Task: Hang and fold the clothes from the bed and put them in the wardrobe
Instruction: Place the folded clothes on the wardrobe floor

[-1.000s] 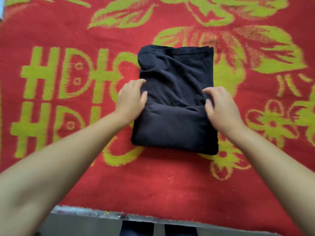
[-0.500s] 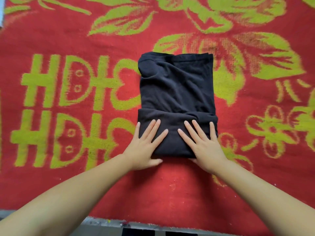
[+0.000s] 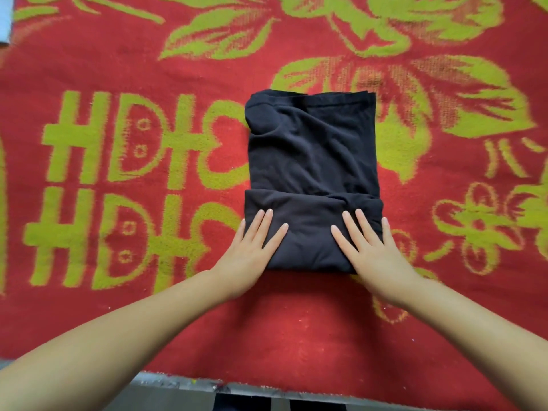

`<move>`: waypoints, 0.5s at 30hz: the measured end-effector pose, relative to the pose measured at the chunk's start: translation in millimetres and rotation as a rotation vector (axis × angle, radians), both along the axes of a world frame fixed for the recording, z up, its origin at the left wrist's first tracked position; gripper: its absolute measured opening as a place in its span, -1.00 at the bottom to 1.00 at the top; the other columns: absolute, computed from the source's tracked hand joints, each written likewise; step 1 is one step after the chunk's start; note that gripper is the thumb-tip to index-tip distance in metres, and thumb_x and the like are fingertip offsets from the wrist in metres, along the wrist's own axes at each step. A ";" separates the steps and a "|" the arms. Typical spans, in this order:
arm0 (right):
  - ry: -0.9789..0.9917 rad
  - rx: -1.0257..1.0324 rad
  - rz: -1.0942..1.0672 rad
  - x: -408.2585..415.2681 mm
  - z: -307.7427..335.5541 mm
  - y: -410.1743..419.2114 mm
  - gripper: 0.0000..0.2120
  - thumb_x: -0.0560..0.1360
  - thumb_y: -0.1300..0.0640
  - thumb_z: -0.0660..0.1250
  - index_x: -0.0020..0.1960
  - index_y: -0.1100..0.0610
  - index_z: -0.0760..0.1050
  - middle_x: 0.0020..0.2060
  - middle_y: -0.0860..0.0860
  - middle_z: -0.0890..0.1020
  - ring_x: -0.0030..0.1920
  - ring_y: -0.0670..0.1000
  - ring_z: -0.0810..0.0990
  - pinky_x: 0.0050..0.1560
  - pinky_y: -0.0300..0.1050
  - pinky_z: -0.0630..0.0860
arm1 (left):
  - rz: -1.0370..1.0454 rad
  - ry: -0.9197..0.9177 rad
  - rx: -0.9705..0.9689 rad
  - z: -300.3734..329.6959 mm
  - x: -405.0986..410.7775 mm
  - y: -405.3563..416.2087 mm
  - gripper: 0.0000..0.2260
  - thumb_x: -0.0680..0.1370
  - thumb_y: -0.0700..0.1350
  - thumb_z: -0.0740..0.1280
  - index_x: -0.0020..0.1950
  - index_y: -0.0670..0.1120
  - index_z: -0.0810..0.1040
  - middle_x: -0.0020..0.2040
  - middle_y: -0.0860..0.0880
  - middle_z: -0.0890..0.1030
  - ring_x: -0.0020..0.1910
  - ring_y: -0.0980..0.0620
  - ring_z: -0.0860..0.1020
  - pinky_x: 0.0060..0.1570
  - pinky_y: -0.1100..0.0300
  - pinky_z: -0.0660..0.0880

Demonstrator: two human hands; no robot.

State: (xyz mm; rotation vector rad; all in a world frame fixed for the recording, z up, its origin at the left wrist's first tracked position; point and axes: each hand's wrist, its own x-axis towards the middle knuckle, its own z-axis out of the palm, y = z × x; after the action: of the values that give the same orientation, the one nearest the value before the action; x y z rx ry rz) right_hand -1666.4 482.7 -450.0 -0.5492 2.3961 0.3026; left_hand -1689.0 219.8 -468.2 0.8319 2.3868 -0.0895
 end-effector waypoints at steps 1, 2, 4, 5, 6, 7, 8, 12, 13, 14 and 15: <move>-0.067 -0.001 0.017 -5.3 8.7 2.5 -0.16 0.51 0.33 0.10 0.50 0.09 -0.45 0.50 0.21 -0.34 0.48 0.27 -0.39 0.42 0.37 -0.17 | -0.020 -0.048 -0.032 7.4 1.2 1.6 -0.13 0.43 -0.44 0.11 0.45 -0.07 -0.47 0.49 -0.29 -0.36 0.46 -0.24 -0.41 0.46 -0.12 -0.20; -0.148 -0.005 0.033 -11.7 19.1 4.0 -0.17 0.50 0.33 0.11 0.52 0.06 -0.41 0.51 0.18 -0.33 0.50 0.24 -0.36 0.43 0.35 -0.16 | -0.041 -0.107 -0.061 15.6 2.2 2.8 -0.13 0.43 -0.42 0.12 0.48 -0.08 -0.44 0.50 -0.29 -0.34 0.49 -0.23 -0.35 0.47 -0.09 -0.17; -0.364 -0.014 0.049 -27.1 41.7 5.0 -0.18 0.48 0.35 0.08 0.55 0.01 -0.32 0.53 0.12 -0.28 0.52 0.18 -0.30 0.45 0.30 -0.13 | -0.065 -0.304 -0.077 35.5 -1.7 4.3 -0.15 0.43 -0.40 0.12 0.52 -0.05 -0.37 0.53 -0.26 -0.27 0.53 -0.19 -0.22 0.48 0.00 -0.11; -0.489 -0.030 0.028 -36.6 51.9 5.9 -0.19 0.46 0.36 0.06 0.56 -0.02 -0.26 0.55 0.10 -0.22 0.54 0.15 -0.23 0.48 0.25 -0.08 | -0.029 -0.444 -0.051 45.9 -9.7 4.1 -0.17 0.44 -0.39 0.10 0.54 -0.01 -0.31 0.56 -0.21 -0.19 0.55 -0.15 -0.12 0.48 0.10 -0.06; -0.610 -0.063 -0.015 -49.6 61.3 8.2 -0.21 0.45 0.36 0.05 0.57 -0.05 -0.16 0.56 0.11 -0.09 0.55 0.15 -0.09 0.50 0.17 0.03 | 0.019 -0.578 -0.014 55.6 -21.5 4.0 -0.21 0.45 -0.37 0.09 0.56 0.03 -0.23 0.57 -0.15 -0.03 0.53 -0.11 0.06 0.44 0.25 0.04; -0.706 -0.126 -0.090 -66.2 70.4 11.1 -0.24 0.44 0.37 0.07 0.56 -0.07 0.01 0.53 0.16 0.13 0.51 0.17 0.15 0.45 0.11 0.21 | 0.064 -0.678 0.022 63.1 -38.1 3.8 -0.26 0.47 -0.37 0.09 0.57 0.05 -0.08 0.50 -0.09 0.21 0.43 -0.06 0.29 0.32 0.41 0.19; -0.748 -0.211 -0.181 -84.6 78.2 14.0 -0.29 0.42 0.38 0.09 0.50 -0.07 0.21 0.40 0.20 0.39 0.37 0.20 0.40 0.31 0.10 0.42 | 0.121 -0.750 0.075 70.6 -58.3 3.1 -0.34 0.48 -0.38 0.11 0.53 0.05 0.16 0.33 -0.05 0.42 0.24 -0.02 0.44 0.14 0.47 0.32; -0.377 -0.378 -0.364 -166.5 78.9 30.2 -0.66 0.41 0.38 0.22 0.06 0.04 0.51 0.00 0.09 0.61 -0.03 0.11 0.56 -0.06 -0.07 0.46 | 0.387 -0.683 0.165 80.2 -154.7 -4.8 -0.79 0.41 -0.44 0.18 -0.11 -0.20 0.50 -0.23 -0.09 0.48 -0.22 -0.01 0.44 -0.23 0.17 0.36; -0.238 -0.386 -0.413 -183.9 72.9 32.8 -0.68 0.43 0.36 0.22 0.06 0.02 0.51 0.02 0.06 0.60 -0.03 0.07 0.53 -0.08 -0.12 0.42 | 0.449 -0.567 0.158 77.7 -176.4 -5.2 -0.84 0.43 -0.40 0.21 -0.13 -0.20 0.51 -0.24 -0.09 0.49 -0.22 -0.01 0.44 -0.22 0.15 0.35; -0.104 -0.408 -0.490 -197.3 63.2 34.7 -0.67 0.45 0.35 0.20 0.10 0.04 0.53 0.05 0.06 0.59 -0.01 0.07 0.52 -0.05 -0.14 0.40 | 0.516 -0.443 0.176 73.4 -194.9 -4.1 -0.87 0.45 -0.36 0.23 -0.14 -0.18 0.52 -0.23 -0.08 0.52 -0.22 -0.02 0.45 -0.22 0.15 0.34; 0.023 -0.455 -0.583 -205.7 52.9 33.7 -0.66 0.46 0.35 0.17 0.14 0.08 0.53 0.10 0.08 0.59 0.04 0.09 0.52 0.00 -0.13 0.41 | 0.584 -0.321 0.190 66.6 -205.9 -0.4 -0.88 0.47 -0.32 0.23 -0.12 -0.16 0.52 -0.20 -0.09 0.54 -0.19 -0.05 0.47 -0.22 0.15 0.34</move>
State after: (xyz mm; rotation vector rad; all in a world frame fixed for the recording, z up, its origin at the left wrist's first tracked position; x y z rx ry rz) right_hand -1872.1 516.3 -397.1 -0.0163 2.5248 -0.4988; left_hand -1894.9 219.4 -401.6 0.1789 2.2504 0.4741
